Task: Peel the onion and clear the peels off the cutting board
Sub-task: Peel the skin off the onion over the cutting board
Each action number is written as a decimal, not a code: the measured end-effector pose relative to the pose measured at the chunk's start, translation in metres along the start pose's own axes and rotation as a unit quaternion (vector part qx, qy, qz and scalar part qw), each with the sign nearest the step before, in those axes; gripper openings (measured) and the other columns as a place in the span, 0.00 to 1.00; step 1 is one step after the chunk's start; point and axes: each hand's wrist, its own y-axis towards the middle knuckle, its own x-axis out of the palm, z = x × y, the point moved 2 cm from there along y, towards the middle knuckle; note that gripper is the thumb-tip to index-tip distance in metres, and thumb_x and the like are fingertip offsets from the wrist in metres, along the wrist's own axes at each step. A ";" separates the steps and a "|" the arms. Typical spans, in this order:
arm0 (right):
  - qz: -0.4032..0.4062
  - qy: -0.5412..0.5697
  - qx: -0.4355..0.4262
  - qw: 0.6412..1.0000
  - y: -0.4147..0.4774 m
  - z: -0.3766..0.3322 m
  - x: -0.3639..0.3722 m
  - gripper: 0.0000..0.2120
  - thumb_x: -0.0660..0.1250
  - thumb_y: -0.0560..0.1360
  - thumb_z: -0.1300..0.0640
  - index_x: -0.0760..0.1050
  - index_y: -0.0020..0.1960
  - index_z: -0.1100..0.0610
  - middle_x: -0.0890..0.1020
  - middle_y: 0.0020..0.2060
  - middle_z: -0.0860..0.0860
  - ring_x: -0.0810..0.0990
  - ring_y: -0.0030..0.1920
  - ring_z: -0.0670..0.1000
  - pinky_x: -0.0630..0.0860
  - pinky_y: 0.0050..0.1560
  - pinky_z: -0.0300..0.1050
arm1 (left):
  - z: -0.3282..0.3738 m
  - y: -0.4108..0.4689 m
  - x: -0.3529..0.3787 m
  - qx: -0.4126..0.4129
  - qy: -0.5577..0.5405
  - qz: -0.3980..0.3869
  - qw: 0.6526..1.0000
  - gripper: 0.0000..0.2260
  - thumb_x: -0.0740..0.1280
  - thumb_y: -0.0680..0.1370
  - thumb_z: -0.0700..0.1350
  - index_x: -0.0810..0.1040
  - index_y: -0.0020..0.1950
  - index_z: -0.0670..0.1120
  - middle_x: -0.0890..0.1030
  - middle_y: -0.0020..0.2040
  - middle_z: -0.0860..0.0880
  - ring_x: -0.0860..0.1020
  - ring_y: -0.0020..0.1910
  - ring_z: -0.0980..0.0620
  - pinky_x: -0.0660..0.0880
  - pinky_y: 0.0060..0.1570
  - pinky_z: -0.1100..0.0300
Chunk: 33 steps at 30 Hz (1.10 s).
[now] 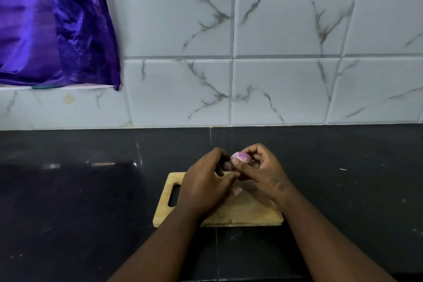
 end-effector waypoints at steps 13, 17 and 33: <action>0.034 0.039 0.016 0.999 0.006 0.000 -0.007 0.16 0.73 0.77 0.49 0.80 0.62 0.52 0.89 0.50 0.56 0.88 0.47 0.55 0.79 0.46 0.49 | -0.002 0.004 0.003 -0.028 0.078 -0.034 0.996 0.04 0.68 0.77 0.47 0.75 0.43 0.54 0.78 0.39 0.55 0.75 0.40 0.56 0.72 0.36 0.58; 0.023 0.073 0.020 0.997 0.008 0.001 -0.008 0.16 0.69 0.78 0.50 0.82 0.64 0.53 0.87 0.55 0.55 0.86 0.50 0.50 0.82 0.48 0.43 | -0.004 0.005 0.004 -0.034 0.063 -0.037 0.997 0.07 0.71 0.75 0.54 0.77 0.50 0.56 0.79 0.46 0.58 0.75 0.46 0.59 0.77 0.43 0.57; -0.049 0.079 0.060 0.994 0.005 0.003 -0.003 0.13 0.71 0.80 0.56 0.79 0.60 0.64 0.86 0.50 0.61 0.86 0.47 0.55 0.85 0.47 0.47 | -0.004 0.003 0.001 0.038 -0.071 0.025 0.996 0.13 0.77 0.76 0.45 0.80 0.58 0.54 0.80 0.54 0.59 0.81 0.54 0.59 0.82 0.47 0.59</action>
